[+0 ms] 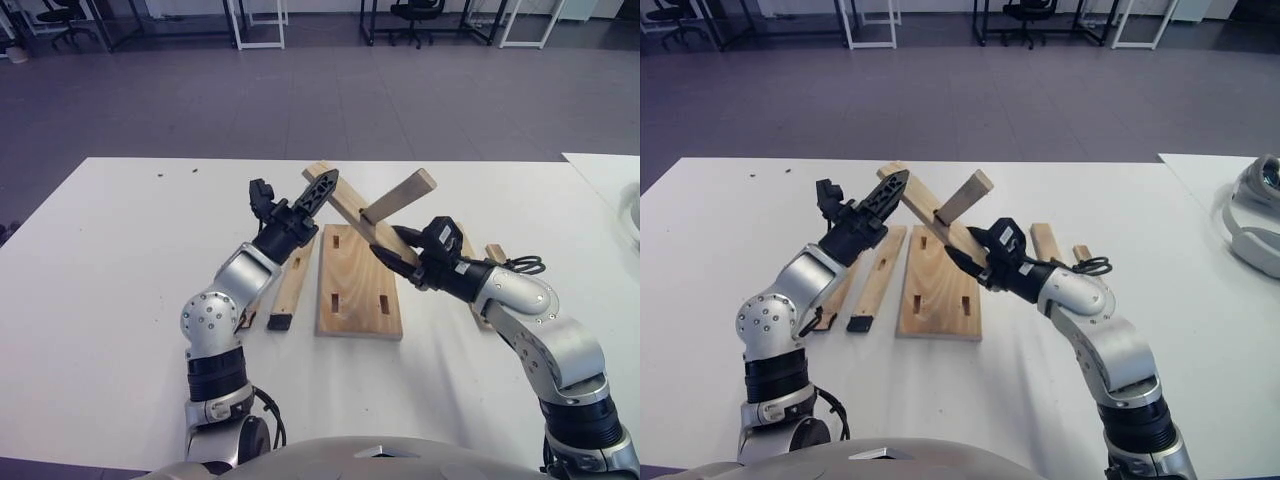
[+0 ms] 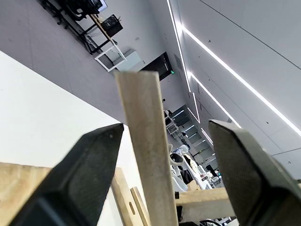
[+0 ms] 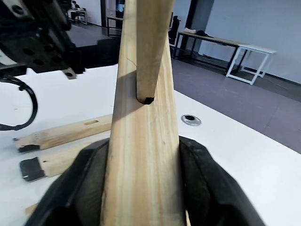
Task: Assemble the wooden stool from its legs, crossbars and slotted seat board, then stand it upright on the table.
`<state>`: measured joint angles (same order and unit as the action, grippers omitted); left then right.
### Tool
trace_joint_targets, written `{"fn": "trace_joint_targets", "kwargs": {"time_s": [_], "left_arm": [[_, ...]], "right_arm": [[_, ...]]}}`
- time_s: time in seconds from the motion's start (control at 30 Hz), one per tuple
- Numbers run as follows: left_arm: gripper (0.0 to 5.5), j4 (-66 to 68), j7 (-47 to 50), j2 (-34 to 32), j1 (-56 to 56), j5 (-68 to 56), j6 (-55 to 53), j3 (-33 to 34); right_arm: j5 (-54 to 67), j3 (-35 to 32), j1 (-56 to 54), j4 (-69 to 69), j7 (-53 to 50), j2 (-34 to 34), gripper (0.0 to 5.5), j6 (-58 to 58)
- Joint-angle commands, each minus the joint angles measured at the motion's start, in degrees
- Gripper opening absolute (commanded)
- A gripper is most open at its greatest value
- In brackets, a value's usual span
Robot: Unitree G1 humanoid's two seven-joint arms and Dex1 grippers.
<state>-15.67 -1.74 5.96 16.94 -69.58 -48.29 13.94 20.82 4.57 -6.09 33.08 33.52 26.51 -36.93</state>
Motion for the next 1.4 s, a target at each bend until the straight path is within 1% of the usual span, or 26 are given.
{"fn": "trace_joint_targets", "kwargs": {"time_s": [0.03, 0.07, 0.23, 0.4, 0.47, 0.57, 0.6, 0.7, 0.77, 0.83, 0.93, 1.0, 1.1, 1.2, 1.3, 1.4], "left_arm": [[3.13, -1.2, 1.6, -0.4, 0.3, -2.2, -0.4, -1.1], [2.89, -1.4, 1.6, -0.8, -0.1, -2.1, -0.4, -1.7], [2.13, -1.8, 0.5, -1.6, -2.1, -1.3, 0.6, -3.7], [1.22, -1.8, 2.1, 0.0, -2.8, -0.8, 4.2, -3.9], [1.02, -2.2, 2.3, 0.2, -3.6, -1.2, 4.8, -4.5], [1.02, -3.2, 2.3, 0.2, -5.6, -0.8, 5.8, -5.5], [1.02, -3.4, 2.3, -0.1, -6.3, -0.2, 6.5, -5.6], [1.02, -4.2, 3.5, -0.3, -8.0, 0.9, 10.1, -4.0], [1.02, -5.4, 5.9, -0.4, -9.5, 0.0, 12.7, -1.3], [1.02, -11.4, 9.0, -2.9, -14.2, 2.8, 13.1, -0.9], [1.02, -21.2, 13.6, -5.3, -22.8, 7.3, 11.8, -3.4], [1.02, -24.5, 17.0, -5.2, -27.0, 10.3, 11.7, -5.2], [1.02, -25.5, 19.0, -6.7, -28.5, 14.9, 12.2, -6.2], [1.02, -24.9, 18.2, -8.7, -28.8, 20.9, 12.8, -8.5], [1.02, -24.9, 17.7, -10.1, -29.4, 26.3, 14.6, -10.1], [1.02, -27.0, 17.8, -11.5, -29.5, 29.5, 13.9, -12.4]], "right_arm": [[1.3, 0.6, -0.9, 2.3, 1.3, 0.5, 2.09, 1.4], [1.3, 0.6, -0.9, 2.6, 1.5, 0.4, 2.09, 1.6], [0.6, 0.9, -1.2, 2.9, 1.2, 0.8, 2.09, 3.4], [-3.1, 2.6, -0.7, 2.0, 0.8, 1.7, 2.09, 6.1], [-3.7, 3.1, -0.6, 1.8, 0.7, 1.7, 2.09, 6.6], [-4.0, 3.6, -0.7, 1.3, 0.8, 1.4, 2.09, 6.9], [-3.8, 3.7, -0.7, 1.3, 0.5, 1.1, 2.46, 6.6], [-3.3, 4.2, 0.2, 2.0, 0.4, 1.3, 2.93, 5.3], [-4.9, 4.3, 2.9, 2.0, 0.8, 3.6, 3.36, 5.4], [-8.2, 3.1, 6.1, -1.2, 0.9, 7.5, 3.64, 6.4], [-15.8, 3.5, 9.5, -8.6, -1.3, 12.3, 3.64, 7.3], [-19.6, 6.1, 11.8, -12.7, -1.6, 13.5, 3.64, 8.4], [-22.4, 10.5, 13.3, -14.5, -0.5, 12.9, 3.64, 10.1], [-23.6, 14.0, 12.9, -15.1, 0.0, 11.1, 3.64, 11.0], [-23.7, 15.9, 12.3, -14.4, 0.7, 9.5, 3.64, 11.7], [-24.4, 17.3, 10.6, -15.5, 0.6, 8.0, 3.64, 12.6]]}}
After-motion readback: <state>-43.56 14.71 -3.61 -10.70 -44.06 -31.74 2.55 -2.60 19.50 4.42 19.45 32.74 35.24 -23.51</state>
